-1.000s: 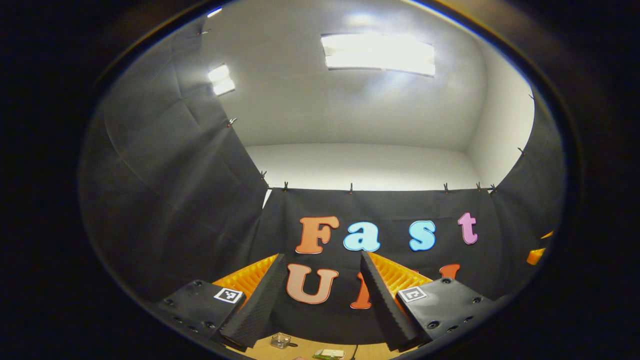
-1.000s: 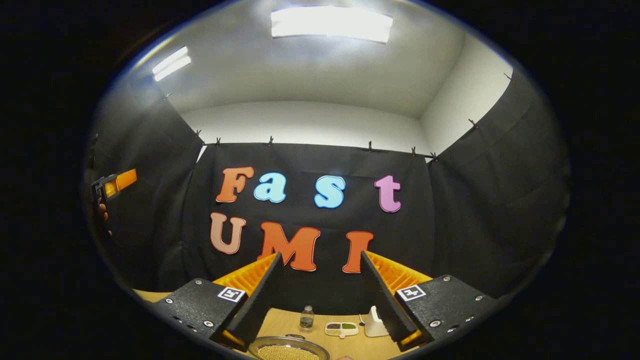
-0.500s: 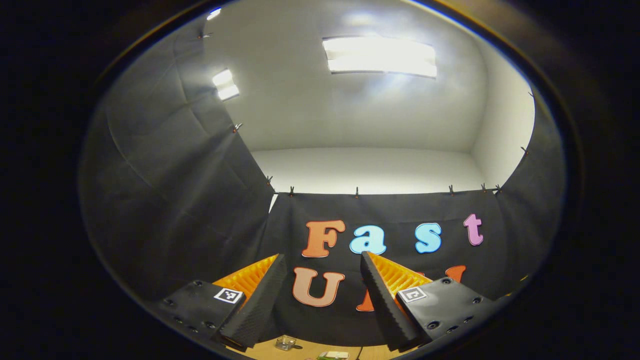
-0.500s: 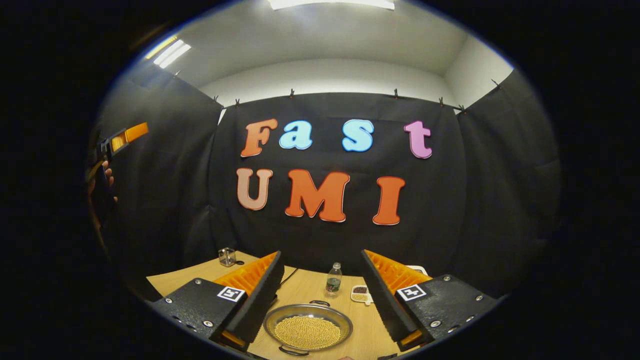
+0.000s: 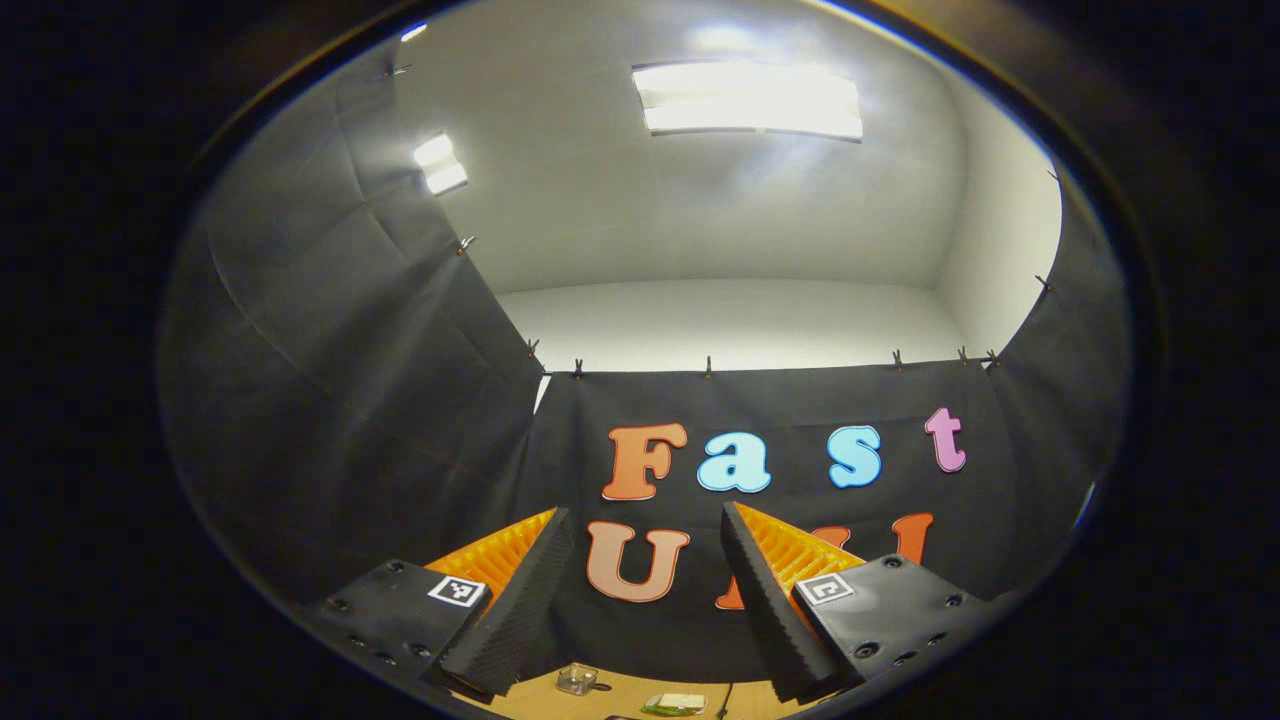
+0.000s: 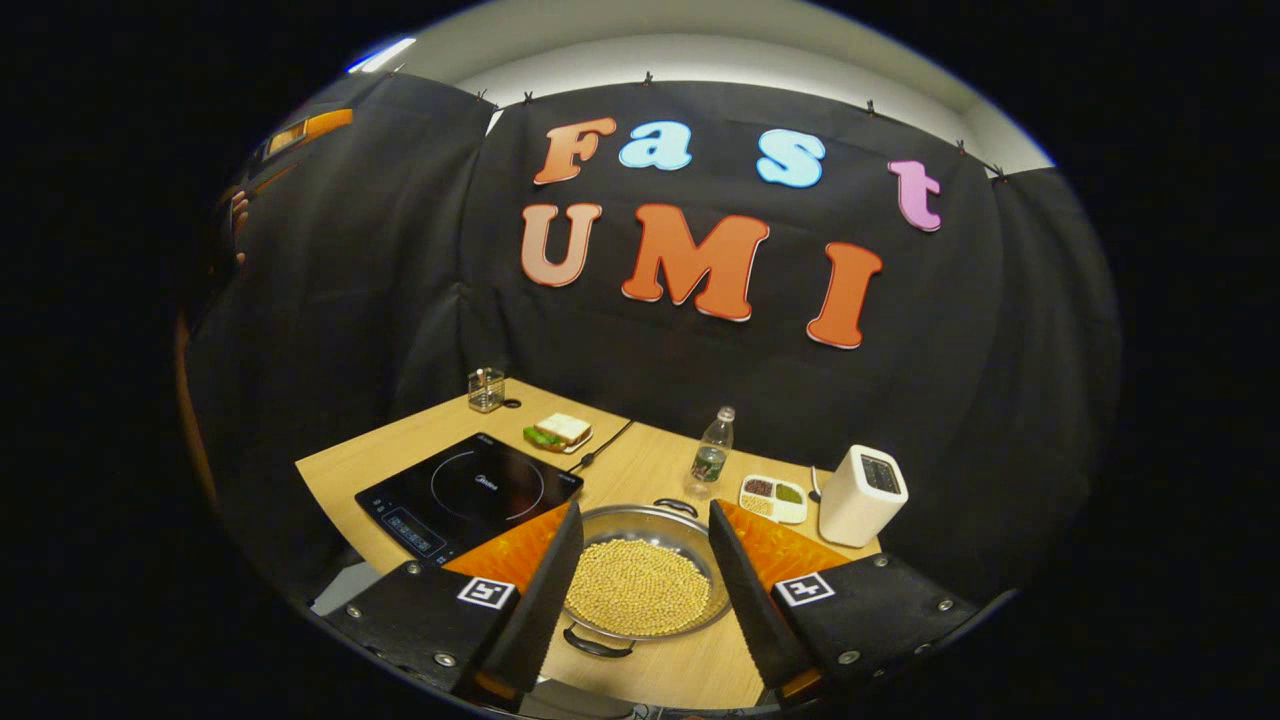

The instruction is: First push the handle of the pot to place it horizontally, then grasp the pot with both hands and set it on the induction cooktop.

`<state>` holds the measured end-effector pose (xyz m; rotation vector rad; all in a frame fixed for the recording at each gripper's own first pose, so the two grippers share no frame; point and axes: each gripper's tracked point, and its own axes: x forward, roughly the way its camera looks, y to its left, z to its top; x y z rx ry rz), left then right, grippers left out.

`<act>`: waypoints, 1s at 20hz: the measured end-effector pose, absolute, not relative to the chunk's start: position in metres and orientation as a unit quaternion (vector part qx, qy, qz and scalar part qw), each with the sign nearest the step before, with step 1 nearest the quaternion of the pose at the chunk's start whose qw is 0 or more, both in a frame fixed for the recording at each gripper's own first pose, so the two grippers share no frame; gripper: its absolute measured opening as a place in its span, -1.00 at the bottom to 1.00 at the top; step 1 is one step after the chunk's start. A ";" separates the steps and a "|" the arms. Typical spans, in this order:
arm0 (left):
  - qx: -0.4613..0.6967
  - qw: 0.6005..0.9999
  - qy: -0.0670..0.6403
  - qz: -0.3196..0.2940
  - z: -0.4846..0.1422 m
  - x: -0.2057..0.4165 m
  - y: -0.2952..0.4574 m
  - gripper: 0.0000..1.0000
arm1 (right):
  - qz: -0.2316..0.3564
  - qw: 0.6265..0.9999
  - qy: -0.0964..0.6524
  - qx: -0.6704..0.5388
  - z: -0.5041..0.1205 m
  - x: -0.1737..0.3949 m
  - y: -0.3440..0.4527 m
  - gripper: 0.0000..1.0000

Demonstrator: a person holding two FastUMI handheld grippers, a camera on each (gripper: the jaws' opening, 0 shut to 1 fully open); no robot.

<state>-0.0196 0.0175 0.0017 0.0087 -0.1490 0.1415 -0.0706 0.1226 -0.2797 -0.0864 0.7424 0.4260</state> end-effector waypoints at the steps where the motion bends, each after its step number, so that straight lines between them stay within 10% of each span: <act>1: 0.005 0.995 -0.072 0.072 -0.003 -0.019 0.019 0.94 | 0.216 0.901 0.375 -0.036 -0.289 -0.076 0.127 0.50; 9: 0.019 0.994 -0.022 0.101 -0.049 -0.012 0.049 0.93 | 0.273 0.833 0.480 0.007 -0.354 -0.116 0.157 -0.55; 20: 0.041 0.992 0.007 0.118 -0.074 -0.019 0.072 0.94 | 0.293 0.725 0.622 0.043 -0.441 -0.172 0.196 -0.99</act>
